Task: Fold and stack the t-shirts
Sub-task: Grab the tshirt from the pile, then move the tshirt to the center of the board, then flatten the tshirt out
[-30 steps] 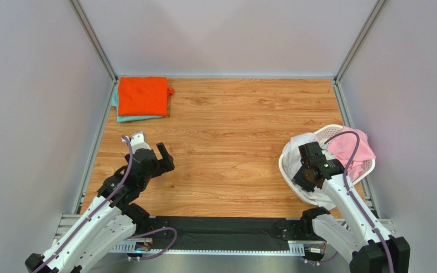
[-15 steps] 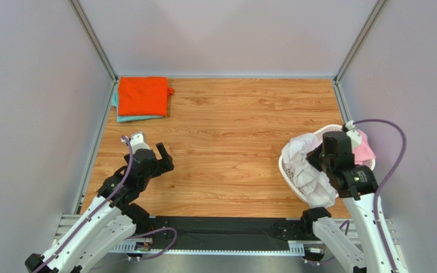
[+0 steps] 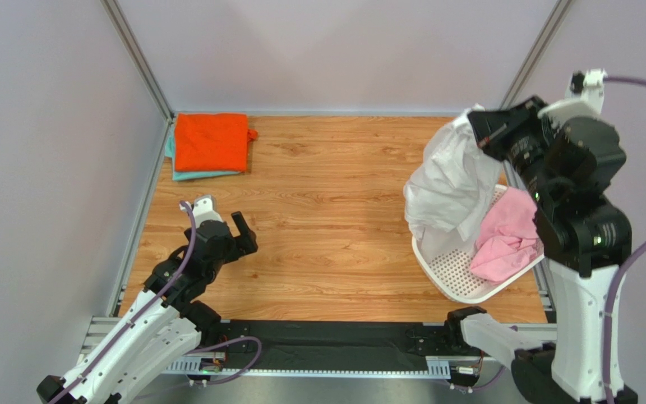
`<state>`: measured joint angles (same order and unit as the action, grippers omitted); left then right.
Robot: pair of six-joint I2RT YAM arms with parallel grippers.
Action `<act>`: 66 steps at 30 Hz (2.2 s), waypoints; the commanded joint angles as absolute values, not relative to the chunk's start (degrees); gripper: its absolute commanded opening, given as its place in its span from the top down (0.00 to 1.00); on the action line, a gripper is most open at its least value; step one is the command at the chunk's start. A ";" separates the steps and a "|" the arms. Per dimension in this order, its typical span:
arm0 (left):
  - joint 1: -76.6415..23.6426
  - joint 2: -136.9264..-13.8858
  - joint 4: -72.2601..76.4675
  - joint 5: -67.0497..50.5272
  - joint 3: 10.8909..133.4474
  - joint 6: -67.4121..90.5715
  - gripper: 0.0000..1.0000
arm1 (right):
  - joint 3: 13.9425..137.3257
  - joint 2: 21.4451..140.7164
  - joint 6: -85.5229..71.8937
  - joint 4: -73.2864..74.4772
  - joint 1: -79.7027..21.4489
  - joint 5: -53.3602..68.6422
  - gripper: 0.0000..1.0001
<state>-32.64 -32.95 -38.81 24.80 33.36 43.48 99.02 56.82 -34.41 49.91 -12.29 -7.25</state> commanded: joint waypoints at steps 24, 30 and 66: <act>-32.78 -32.34 -40.78 27.24 33.57 46.93 0.00 | 102.87 89.05 -26.37 33.57 -27.69 16.62 1.00; -32.78 -34.97 -43.15 29.97 34.01 49.65 0.00 | 83.78 92.97 -21.73 32.61 -18.20 12.58 0.67; -1.23 -94.21 -21.36 8.79 57.21 44.82 0.07 | 51.07 74.44 -19.25 30.06 -28.21 4.13 0.01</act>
